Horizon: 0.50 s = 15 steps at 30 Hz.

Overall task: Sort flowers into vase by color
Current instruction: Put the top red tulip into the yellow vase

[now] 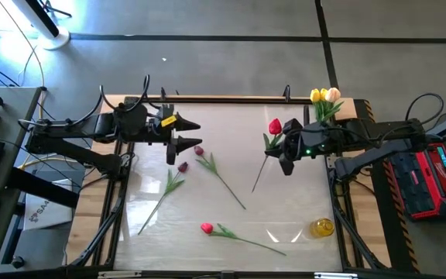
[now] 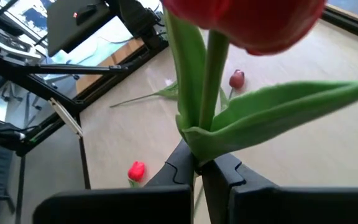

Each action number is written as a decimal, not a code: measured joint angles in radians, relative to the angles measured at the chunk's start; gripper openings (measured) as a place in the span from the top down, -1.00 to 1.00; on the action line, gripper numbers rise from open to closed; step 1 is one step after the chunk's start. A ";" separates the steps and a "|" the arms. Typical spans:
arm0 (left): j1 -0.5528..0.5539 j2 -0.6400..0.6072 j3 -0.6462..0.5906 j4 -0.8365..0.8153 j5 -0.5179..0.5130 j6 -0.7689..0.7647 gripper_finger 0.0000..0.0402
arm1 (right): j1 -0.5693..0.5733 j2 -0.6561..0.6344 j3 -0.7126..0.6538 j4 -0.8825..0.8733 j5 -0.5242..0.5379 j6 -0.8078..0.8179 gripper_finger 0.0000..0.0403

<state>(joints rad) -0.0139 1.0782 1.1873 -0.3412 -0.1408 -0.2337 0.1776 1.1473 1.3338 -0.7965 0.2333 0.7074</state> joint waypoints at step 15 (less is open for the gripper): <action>0.001 -0.032 0.000 -0.017 -0.007 -0.024 -0.18 | 0.000 -0.061 0.000 -0.030 0.002 0.034 1.00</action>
<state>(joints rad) -0.0132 1.0466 1.1873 -0.3580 -0.1482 -0.2581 0.1776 1.0862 1.3338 -0.8264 0.2356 0.7418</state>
